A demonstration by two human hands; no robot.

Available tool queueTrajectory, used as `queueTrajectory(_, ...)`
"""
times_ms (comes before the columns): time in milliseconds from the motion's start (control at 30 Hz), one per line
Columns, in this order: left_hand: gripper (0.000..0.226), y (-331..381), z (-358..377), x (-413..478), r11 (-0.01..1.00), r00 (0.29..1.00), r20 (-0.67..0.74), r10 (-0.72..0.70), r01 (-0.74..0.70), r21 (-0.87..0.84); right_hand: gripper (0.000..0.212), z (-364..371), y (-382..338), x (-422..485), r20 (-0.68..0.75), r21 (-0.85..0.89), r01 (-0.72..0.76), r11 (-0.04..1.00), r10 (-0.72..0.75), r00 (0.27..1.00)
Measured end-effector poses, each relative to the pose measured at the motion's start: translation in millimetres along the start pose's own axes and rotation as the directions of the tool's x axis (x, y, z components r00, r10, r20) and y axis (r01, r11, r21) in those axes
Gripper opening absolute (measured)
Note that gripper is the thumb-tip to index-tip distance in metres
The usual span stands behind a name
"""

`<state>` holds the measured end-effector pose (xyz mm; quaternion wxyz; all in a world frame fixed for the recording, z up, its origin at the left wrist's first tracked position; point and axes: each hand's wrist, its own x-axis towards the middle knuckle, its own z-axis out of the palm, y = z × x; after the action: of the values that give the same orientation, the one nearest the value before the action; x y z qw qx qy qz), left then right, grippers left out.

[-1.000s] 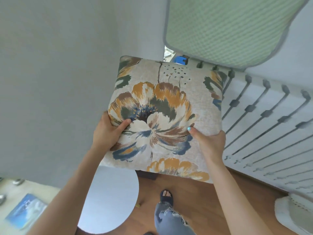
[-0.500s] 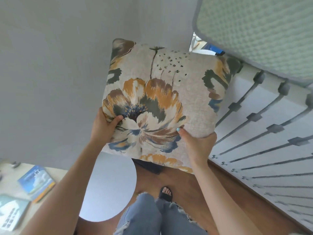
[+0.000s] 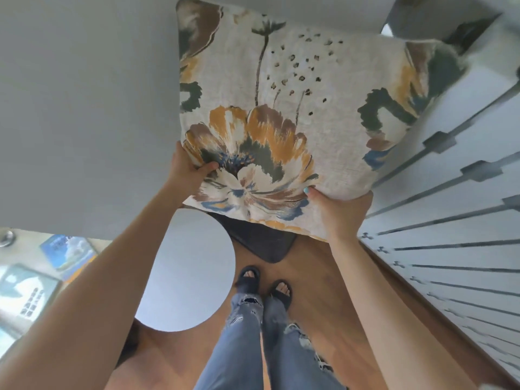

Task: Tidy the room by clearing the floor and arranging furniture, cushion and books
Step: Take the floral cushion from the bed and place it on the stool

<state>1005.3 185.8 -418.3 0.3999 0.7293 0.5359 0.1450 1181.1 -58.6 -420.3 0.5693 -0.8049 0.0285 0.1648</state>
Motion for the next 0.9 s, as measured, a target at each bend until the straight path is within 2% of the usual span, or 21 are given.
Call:
queueTrajectory(167, 0.067, -27.0, 16.0, 26.7, 0.999, 1.000, 0.014, -0.016, 0.016, 0.029, 0.095, 34.6, 20.2, 21.3, 0.012, -0.070, -0.057, 0.996, 0.058, 0.998)
queueTrajectory(400, 0.065, -71.8, 54.4, 60.2, 0.997, 0.995, 0.097, -0.008, 0.001, 0.079, 0.090, 63.5, 74.1, 34.8, -0.050, -0.047, -0.169, 0.985, 0.166, 0.985)
queueTrajectory(667, 0.062, -116.2, 95.1, 74.8, 0.986, 0.985, 0.163, -0.057, 0.030, 0.161, 0.099, 84.9, 132.1, 41.9, -0.091, -0.080, -0.279, 0.957, 0.272, 0.958)
queueTrajectory(733, 0.064, -123.6, 103.0, 80.3, 0.986, 0.983, 0.173, -0.056, 0.027, 0.166, 0.102, 91.2, 143.9, 45.3, -0.105, -0.073, -0.295, 0.953, 0.287, 0.952)
queueTrajectory(900, 0.066, -141.2, 124.8, 92.1, 0.987, 0.982, 0.180, -0.061, 0.032, 0.161, 0.095, 101.7, 166.0, 59.2, -0.121, -0.056, -0.290, 0.955, 0.282, 0.952)
